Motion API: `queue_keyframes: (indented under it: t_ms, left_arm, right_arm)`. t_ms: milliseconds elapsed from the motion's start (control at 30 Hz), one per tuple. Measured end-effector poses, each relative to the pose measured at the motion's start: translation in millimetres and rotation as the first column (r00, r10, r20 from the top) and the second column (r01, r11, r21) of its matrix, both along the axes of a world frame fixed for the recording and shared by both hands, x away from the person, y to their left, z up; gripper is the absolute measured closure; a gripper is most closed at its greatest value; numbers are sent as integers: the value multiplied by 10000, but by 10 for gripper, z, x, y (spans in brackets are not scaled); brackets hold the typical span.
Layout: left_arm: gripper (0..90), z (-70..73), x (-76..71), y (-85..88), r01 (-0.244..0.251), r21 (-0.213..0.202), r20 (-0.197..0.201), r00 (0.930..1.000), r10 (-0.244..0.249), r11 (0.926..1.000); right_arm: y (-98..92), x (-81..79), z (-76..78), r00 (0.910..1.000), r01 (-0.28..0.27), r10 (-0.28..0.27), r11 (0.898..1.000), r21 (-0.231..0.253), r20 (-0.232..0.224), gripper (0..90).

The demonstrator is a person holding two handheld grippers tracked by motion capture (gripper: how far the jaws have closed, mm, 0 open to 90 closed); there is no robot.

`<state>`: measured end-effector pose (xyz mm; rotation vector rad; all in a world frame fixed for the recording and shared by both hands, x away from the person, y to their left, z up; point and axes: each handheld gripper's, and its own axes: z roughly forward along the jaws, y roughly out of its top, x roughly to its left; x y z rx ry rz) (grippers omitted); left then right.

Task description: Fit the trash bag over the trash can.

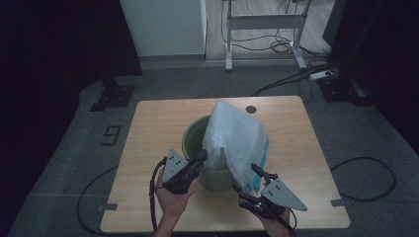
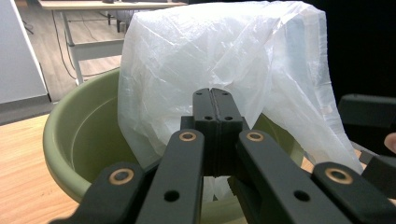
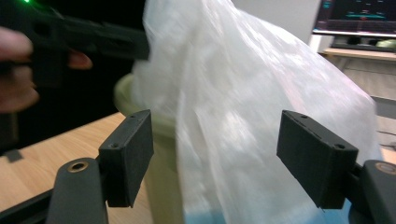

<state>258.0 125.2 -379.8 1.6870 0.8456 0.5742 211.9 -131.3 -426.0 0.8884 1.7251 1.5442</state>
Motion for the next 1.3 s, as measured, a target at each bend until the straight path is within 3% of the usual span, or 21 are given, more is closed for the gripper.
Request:
queue_keyframes:
  t_ms: [200, 267, 333, 400, 633, 733, 833, 1067, 1200, 1300]
  left_arm:
    - [900, -9, 0, 30, -41, -7, -39, 10000, 41, 10000]
    - [900, -11, -6, 43, -37, -32, -38, 10000, 37, 10000]
    - [900, -12, -19, 54, -1, -31, -23, 10000, 1, 10000]
    - [900, -13, -31, 62, 18, 0, -4, 10000, -18, 10000]
    - [900, -4, -49, 112, 1, -21, 27, 10000, -1, 10000]
    - [900, 8, -62, 150, -39, -24, 94, 9999, 39, 10000]
    - [900, 14, -73, 180, -52, -82, 115, 9999, 53, 10000]
    - [900, 3, -122, 267, 30, -91, 189, 9998, -28, 10000]
    - [900, -41, -188, 338, 288, -183, 64, 9996, -287, 9994]
    - [872, -59, -213, 374, 311, -254, 37, 9995, -310, 9992]
  right_arm:
    - [-62, 5, -176, 9979, 558, -570, 9977, -378, -312, 295]
    - [-87, 17, -228, 9963, 747, -767, 9959, -509, -388, 404]
    - [-136, 36, -263, 9955, 806, -834, 9949, -606, -441, 595]
    - [-178, 59, -281, 9942, 918, -954, 9932, -711, -493, 698]
    - [-325, 154, -223, 9848, 1696, -1725, 9808, -966, -222, 826]
    - [-372, 230, -92, 9816, 1906, -1878, 9731, -1293, 336, 881]
    - [-395, 283, 46, 9805, 1940, -1881, 9726, -1279, 572, 883]
    - [-455, 347, 412, 9750, 1994, -1945, 9792, -365, 1072, 883]
    - [-440, 346, 607, 9744, 1664, -1678, 9858, 219, 1498, 883]
    - [-398, 321, 669, 9725, 1458, -1483, 9889, 271, 1796, 882]
